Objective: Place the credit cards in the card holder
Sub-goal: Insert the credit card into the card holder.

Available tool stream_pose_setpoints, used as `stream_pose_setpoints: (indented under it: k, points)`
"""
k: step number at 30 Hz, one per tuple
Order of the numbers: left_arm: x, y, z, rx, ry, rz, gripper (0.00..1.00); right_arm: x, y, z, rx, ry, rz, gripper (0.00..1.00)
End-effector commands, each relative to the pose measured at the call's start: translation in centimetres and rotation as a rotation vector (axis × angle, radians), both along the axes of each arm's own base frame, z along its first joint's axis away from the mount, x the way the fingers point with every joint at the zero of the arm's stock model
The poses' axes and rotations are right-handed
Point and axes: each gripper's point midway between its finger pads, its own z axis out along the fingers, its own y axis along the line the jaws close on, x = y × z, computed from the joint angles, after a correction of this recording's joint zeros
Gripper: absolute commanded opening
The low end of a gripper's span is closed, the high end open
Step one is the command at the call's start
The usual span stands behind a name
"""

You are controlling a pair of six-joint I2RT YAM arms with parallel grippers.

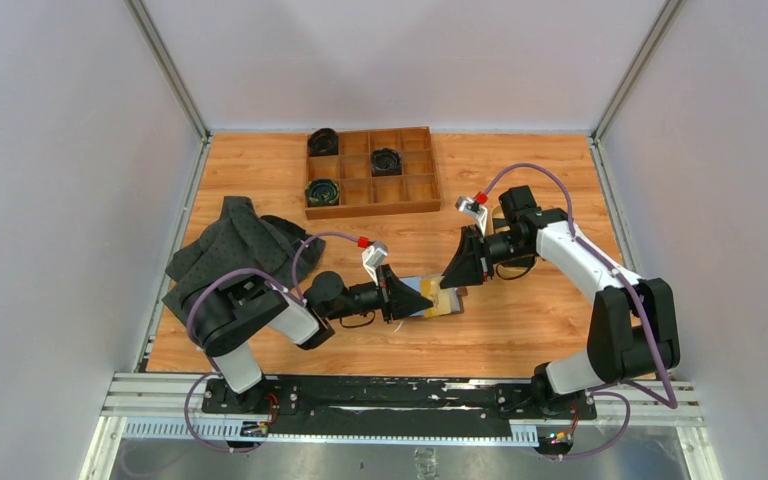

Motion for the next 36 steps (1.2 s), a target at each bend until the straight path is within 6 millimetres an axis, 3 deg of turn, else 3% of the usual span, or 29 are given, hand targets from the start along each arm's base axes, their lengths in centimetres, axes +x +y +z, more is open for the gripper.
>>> stream_pose_setpoints:
  k: [1,4,8,10,16,21,28,31,33,36]
  points:
    - [-0.2,-0.4,1.2,-0.042,-0.025,-0.016,0.0,-0.3,0.6,1.4,0.06,0.014,0.03,0.23]
    - [-0.3,-0.4,1.4,-0.047,-0.024,-0.017,0.0,-0.3,0.6,1.5,0.07,0.019,0.033,0.17]
    - [-0.3,-0.4,1.5,-0.049,-0.023,-0.018,0.0,-0.3,0.6,1.2,0.066,0.032,0.033,0.01]
    - [-0.3,-0.4,1.5,-0.049,-0.021,-0.015,0.0,-0.3,0.6,0.9,0.054,0.034,0.03,0.0]
    - [0.4,1.3,1.8,-0.051,-0.039,0.064,0.19,-0.2,0.3,-0.1,0.018,0.041,0.014,0.0]
    - [1.6,4.8,2.1,-0.057,-0.051,0.195,0.44,0.5,-0.1,-1.1,-0.02,0.069,-0.037,0.0]
    - [2.6,8.3,1.4,0.101,-0.12,0.346,0.63,2.4,-1.5,-3.4,-0.054,0.122,-0.278,0.0]
    - [3.2,10.3,2.2,0.135,-0.146,0.446,0.81,3.3,-1.7,-4.0,-0.067,0.128,-0.381,0.0]
    - [3.5,12.0,3.6,0.088,-0.154,0.528,0.98,3.5,-1.8,-4.6,-0.073,0.147,-0.416,0.0]
    - [4.0,14.5,3.7,0.013,-0.065,0.654,1.0,3.4,-2.1,-5.8,-0.072,0.207,-0.449,0.0]
